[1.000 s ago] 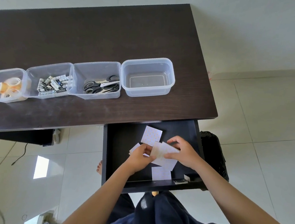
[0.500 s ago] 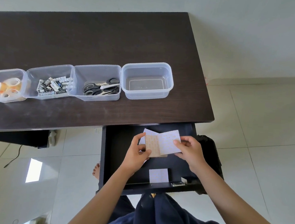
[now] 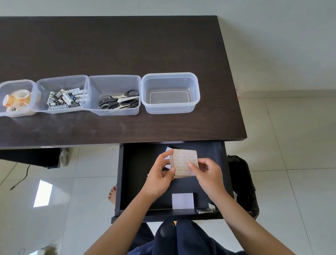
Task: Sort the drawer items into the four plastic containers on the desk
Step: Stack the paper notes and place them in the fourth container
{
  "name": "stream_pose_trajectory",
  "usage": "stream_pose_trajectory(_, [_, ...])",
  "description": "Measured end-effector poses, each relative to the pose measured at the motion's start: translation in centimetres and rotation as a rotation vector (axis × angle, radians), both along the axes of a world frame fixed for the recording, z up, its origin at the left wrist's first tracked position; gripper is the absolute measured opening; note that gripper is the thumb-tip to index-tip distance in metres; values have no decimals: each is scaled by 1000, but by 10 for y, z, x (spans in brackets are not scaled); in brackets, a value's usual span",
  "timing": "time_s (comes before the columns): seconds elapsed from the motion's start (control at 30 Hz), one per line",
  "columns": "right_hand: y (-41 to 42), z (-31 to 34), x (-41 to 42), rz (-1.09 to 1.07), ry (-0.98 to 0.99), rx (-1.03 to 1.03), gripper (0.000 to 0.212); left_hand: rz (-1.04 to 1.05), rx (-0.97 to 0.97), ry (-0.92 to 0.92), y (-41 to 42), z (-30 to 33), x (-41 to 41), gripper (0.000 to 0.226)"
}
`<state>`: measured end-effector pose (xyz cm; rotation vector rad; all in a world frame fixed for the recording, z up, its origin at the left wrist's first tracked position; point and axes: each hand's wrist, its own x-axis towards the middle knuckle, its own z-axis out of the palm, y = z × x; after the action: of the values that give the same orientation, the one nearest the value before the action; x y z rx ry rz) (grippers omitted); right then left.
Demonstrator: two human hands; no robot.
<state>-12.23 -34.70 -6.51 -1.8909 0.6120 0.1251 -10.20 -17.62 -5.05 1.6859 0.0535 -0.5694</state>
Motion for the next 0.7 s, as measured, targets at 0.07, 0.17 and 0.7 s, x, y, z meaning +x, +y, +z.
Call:
stream_pose_trajectory(0.07, [4,0,0,17,7,4,21,9,9,0,2,-1,0,51])
stream_pose_trajectory(0.17, [9,-3,-1,43,14,16,20,-31,84,-41,6,-6,-1,58])
stream_pose_trajectory(0.7, [27,-55,39,209,85,-222,41,196,160,134,65,-25,-21,47])
